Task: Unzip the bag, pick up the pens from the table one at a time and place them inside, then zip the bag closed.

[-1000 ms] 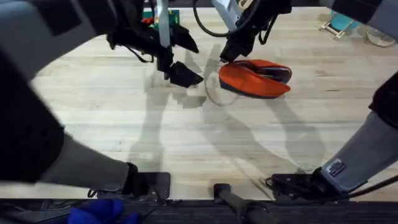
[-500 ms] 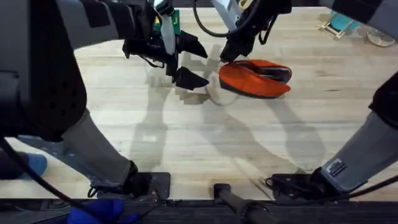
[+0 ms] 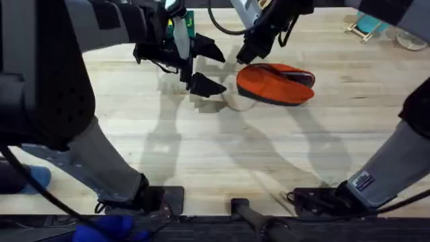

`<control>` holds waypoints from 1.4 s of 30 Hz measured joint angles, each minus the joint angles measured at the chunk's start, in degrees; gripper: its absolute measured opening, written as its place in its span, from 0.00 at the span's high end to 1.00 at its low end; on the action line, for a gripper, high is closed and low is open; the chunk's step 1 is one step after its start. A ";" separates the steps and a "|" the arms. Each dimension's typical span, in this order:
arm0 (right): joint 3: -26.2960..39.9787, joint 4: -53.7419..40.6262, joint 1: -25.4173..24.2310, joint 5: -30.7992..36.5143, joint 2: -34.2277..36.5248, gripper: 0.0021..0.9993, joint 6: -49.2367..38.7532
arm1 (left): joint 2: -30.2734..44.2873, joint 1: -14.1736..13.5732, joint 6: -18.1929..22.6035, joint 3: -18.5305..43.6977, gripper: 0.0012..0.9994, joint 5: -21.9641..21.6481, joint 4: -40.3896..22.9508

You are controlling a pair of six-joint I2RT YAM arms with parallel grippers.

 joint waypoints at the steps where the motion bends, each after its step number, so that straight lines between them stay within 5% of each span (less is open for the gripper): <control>1: 0.00 0.44 0.00 0.04 0.00 0.97 0.66 | 0.00 0.00 0.00 0.00 0.00 0.00 0.00; 24: 0.00 2.57 -0.17 -0.75 0.00 0.97 20.69 | 0.00 0.00 0.00 0.00 0.00 0.02 -0.48; 42: 0.00 3.98 -0.17 -0.05 -0.10 0.97 21.90 | 0.00 0.00 0.00 0.00 0.00 0.11 -1.53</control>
